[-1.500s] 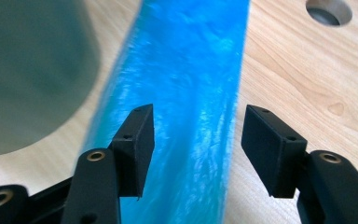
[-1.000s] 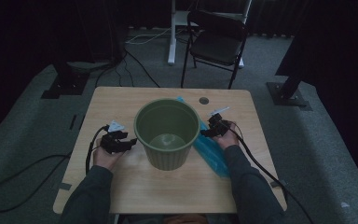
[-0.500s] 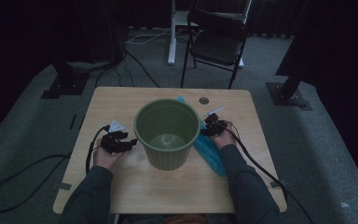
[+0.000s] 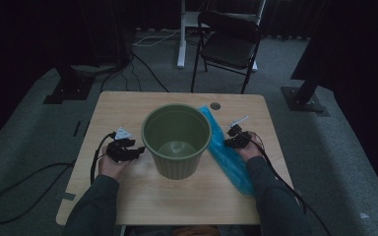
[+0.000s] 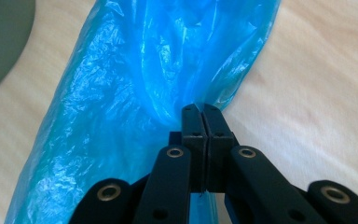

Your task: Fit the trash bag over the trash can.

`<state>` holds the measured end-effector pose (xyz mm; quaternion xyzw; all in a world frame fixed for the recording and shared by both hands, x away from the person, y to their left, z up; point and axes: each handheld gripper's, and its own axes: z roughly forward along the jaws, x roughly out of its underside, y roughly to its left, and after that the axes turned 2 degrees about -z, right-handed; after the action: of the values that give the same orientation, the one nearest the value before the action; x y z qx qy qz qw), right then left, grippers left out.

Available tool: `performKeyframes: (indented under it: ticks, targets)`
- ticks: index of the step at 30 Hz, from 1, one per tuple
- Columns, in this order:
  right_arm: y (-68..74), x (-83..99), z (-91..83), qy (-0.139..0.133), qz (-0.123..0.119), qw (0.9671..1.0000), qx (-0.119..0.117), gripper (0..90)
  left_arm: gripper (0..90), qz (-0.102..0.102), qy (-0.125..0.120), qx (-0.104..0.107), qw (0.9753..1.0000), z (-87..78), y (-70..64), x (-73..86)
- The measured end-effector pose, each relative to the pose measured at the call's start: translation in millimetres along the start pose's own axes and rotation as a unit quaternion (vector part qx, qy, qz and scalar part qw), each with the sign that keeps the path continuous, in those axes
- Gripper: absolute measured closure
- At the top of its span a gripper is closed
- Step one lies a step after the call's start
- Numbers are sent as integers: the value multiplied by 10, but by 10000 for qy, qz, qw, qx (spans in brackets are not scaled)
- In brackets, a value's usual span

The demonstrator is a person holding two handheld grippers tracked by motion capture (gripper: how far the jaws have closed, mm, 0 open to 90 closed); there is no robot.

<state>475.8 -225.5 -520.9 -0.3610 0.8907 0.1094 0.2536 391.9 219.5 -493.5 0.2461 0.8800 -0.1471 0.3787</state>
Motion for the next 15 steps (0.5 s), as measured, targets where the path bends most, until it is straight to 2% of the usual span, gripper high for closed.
performKeyframes:
  ticks: [2, 3, 8, 12, 15]
  targets:
    - [3, 27, -18, 11, -39, 10000, -26, 900, 441, -3, -6, -1, 10000, 3, -4, -1]
    - [23, 101, -72, 67, -168, 9998, -88, 900, 442, 11, -4, 5, 10000, 5, -6, -3]
    - [100, 228, -176, 246, -518, 9982, -176, 898, 442, 9, -4, 13, 10000, 10, -6, -4]
    - [165, 267, -245, 336, -741, 9964, -239, 898, 442, 26, -14, 15, 10000, 9, -12, -9]
    - [197, 269, -290, 304, -814, 9958, -285, 899, 442, 24, -19, 17, 10000, 8, -12, -9]
